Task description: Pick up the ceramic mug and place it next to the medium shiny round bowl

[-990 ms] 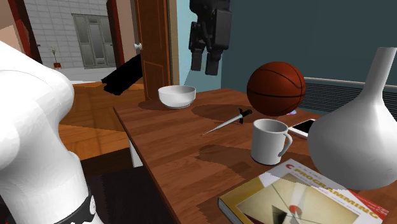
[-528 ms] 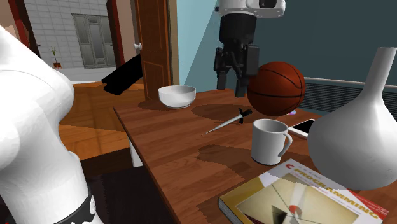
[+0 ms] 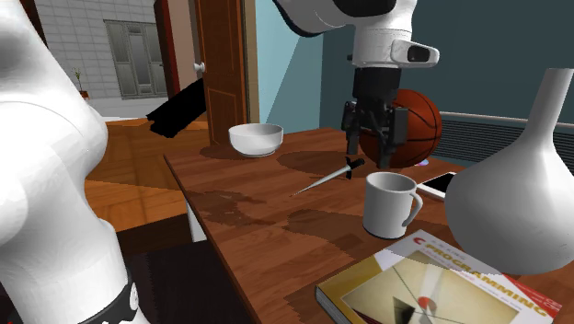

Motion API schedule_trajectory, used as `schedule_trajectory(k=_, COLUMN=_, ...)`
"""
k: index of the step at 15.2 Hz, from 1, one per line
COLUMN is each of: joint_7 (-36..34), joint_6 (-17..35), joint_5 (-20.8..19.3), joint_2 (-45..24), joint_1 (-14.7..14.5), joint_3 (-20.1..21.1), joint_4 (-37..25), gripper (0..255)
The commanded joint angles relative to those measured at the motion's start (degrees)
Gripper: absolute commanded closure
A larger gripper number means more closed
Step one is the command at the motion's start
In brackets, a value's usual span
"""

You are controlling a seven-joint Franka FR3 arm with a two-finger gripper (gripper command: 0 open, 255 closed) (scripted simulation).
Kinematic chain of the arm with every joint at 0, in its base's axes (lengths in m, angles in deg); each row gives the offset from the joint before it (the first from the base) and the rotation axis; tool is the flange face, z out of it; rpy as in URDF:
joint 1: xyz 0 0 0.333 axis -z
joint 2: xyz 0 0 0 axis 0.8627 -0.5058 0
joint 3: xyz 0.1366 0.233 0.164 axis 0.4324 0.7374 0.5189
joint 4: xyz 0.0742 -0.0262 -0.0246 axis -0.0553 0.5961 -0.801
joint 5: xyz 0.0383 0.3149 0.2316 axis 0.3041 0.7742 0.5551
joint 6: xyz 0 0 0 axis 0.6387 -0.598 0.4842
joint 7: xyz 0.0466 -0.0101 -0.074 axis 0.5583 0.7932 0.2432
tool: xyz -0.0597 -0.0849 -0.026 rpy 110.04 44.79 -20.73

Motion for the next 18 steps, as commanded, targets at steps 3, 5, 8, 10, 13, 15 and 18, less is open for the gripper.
schedule_trajectory(k=3, joint_7=-1.35, joint_6=3.40, joint_5=-1.38, joint_2=-7.62, joint_1=-0.07, joint_3=0.53, joint_4=-4.80, gripper=0)
schedule_trajectory(k=5, joint_7=-1.46, joint_6=4.94, joint_5=-1.54, joint_2=-8.26, joint_1=-0.04, joint_3=0.49, joint_4=-3.90, gripper=0)
schedule_trajectory(k=8, joint_7=-1.64, joint_6=7.25, joint_5=-1.82, joint_2=-9.33, joint_1=0.01, joint_3=0.44, joint_4=-2.63, gripper=0)
schedule_trajectory(k=10, joint_7=-1.82, joint_6=9.24, joint_5=-2.08, joint_2=-10.33, joint_1=0.07, joint_3=0.39, joint_4=-1.64, gripper=0)
schedule_trajectory(k=13, joint_7=-1.82, joint_6=9.24, joint_5=-2.08, joint_2=-10.33, joint_1=0.07, joint_3=0.39, joint_4=-1.64, gripper=0)
schedule_trajectory(k=15, joint_7=-1.82, joint_6=9.24, joint_5=-2.08, joint_2=-10.33, joint_1=0.07, joint_3=0.39, joint_4=-1.64, gripper=0)
schedule_trajectory(k=18, joint_7=-1.81, joint_6=9.23, joint_5=-2.08, joint_2=-10.32, joint_1=0.07, joint_3=0.39, joint_4=-1.64, gripper=0)
